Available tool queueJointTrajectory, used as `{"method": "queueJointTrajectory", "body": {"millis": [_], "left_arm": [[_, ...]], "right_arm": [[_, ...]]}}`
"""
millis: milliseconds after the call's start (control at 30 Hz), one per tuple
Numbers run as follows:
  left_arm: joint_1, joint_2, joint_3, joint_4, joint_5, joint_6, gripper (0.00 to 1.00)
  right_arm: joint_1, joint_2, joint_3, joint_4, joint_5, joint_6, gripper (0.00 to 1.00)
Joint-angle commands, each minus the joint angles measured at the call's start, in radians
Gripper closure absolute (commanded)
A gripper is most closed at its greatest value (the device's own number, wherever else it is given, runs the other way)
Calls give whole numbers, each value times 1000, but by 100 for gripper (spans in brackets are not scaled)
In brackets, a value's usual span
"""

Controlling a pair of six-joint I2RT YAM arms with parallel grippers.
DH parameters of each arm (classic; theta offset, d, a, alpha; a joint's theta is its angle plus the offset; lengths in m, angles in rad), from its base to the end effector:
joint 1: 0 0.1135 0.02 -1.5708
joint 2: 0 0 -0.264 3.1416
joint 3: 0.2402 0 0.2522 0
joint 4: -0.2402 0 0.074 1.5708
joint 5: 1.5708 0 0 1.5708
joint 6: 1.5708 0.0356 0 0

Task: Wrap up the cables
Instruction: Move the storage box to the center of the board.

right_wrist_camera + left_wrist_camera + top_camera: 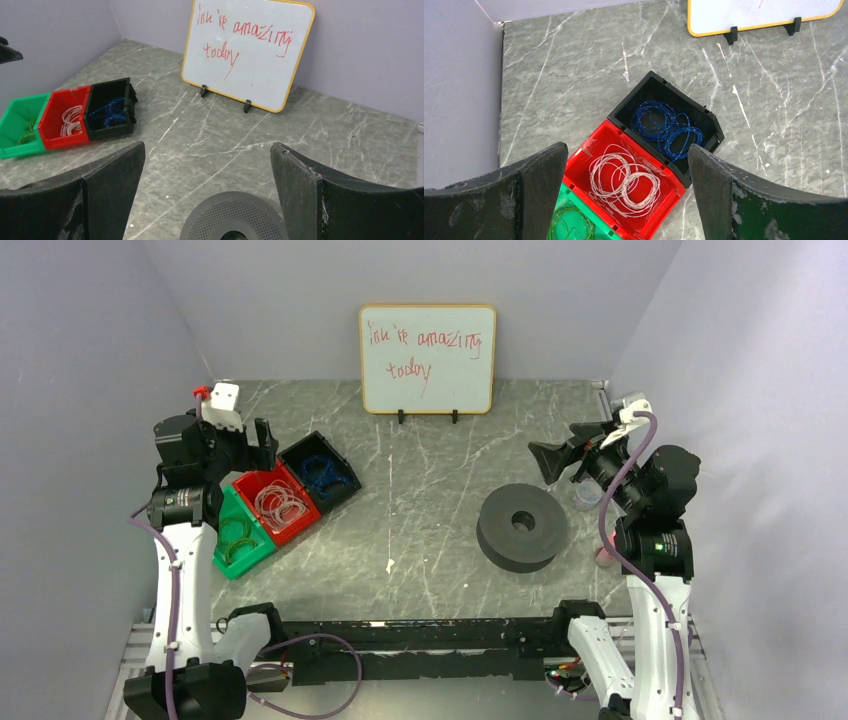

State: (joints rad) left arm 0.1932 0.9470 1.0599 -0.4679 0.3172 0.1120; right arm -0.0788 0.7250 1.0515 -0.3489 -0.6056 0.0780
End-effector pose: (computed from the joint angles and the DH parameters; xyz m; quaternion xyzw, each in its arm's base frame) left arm 0.2019 0.0282 0.3775 0.0572 0.8135 -0.0424 0.5771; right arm 0.1396 0.0093 0.4216 -0.1544 0.6967 0.2129 0.6674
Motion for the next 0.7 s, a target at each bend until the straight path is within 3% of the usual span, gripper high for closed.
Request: {"method": "queueJointTrajectory", "body": {"millis": [0,300,533,667], "left_arm": [[11,1,-3,34,47,-2,5],[16,15,-13,20,119,56,5],[17,19,-26,-28,318,150,5],[17,33,-33,-40,351,174,5]], "right_arm": [[-3,-2,16,59,-7,34,1],[-4,11,-54,109,-10,-70,1],[-4,13,-73,126,-8,-71,1],[-4,8,-92,143,-9,-70,1]]}}
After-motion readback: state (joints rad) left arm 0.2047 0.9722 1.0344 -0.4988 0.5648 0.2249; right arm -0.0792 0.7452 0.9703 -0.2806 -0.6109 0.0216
